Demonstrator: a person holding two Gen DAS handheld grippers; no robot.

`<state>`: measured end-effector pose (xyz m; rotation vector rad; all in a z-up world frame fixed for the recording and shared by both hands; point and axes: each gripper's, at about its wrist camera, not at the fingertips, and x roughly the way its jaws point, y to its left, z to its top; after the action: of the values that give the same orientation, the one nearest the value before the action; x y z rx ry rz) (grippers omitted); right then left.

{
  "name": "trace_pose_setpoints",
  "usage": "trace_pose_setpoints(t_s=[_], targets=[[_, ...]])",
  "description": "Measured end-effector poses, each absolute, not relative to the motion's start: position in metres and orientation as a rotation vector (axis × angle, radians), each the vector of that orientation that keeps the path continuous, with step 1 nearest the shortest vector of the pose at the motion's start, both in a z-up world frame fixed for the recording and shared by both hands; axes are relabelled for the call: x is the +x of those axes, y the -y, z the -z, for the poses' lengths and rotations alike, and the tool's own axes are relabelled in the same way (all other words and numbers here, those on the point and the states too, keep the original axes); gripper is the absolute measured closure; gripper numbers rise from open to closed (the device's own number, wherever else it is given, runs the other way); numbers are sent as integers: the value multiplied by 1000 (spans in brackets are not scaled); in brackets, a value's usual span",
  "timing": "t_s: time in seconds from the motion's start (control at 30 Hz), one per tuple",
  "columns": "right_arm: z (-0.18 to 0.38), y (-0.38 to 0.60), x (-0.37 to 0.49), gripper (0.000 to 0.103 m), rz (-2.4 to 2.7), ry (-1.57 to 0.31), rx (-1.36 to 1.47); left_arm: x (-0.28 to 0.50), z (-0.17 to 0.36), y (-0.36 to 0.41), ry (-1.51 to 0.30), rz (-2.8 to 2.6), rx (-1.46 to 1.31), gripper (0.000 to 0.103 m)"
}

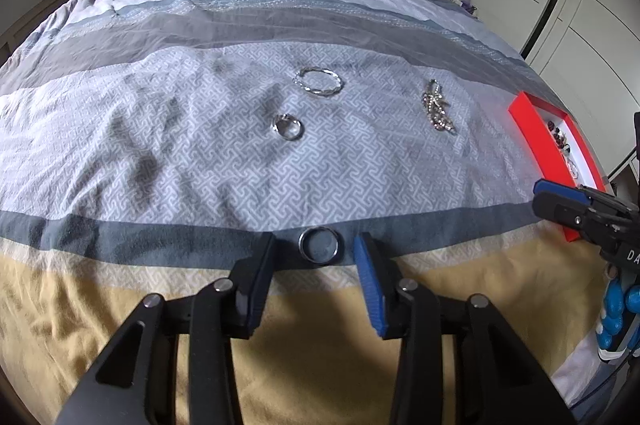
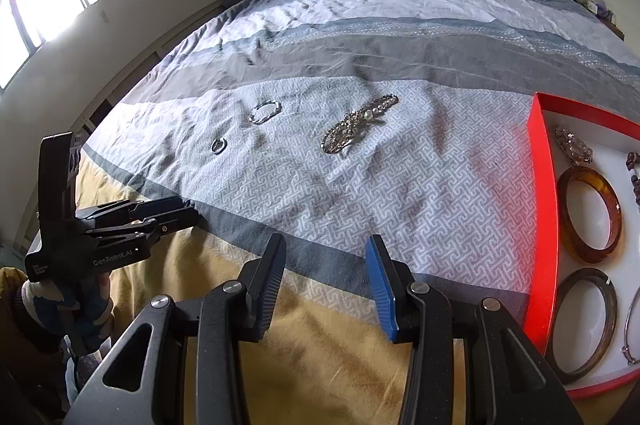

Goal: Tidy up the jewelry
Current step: 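Grasp the dark ring with the left tool while the right tool grasps the small silver ring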

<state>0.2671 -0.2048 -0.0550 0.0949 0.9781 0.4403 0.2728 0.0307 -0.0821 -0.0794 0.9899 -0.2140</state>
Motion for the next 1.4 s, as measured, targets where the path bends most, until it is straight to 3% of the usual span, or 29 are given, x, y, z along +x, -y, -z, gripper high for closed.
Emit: trace_pose_setpoints(t_s=[0.1,0.43,1.4], targets=[[59,204,269,61,-443,-985,95,274,84,-30,-986,217,-71,84],[64,186,282,61,-477,-994,73,268,76,-39,-939,201,-79,84],[91,30,355,63,-691,-974,-36,300,60,-175,-817,37,-235,84]])
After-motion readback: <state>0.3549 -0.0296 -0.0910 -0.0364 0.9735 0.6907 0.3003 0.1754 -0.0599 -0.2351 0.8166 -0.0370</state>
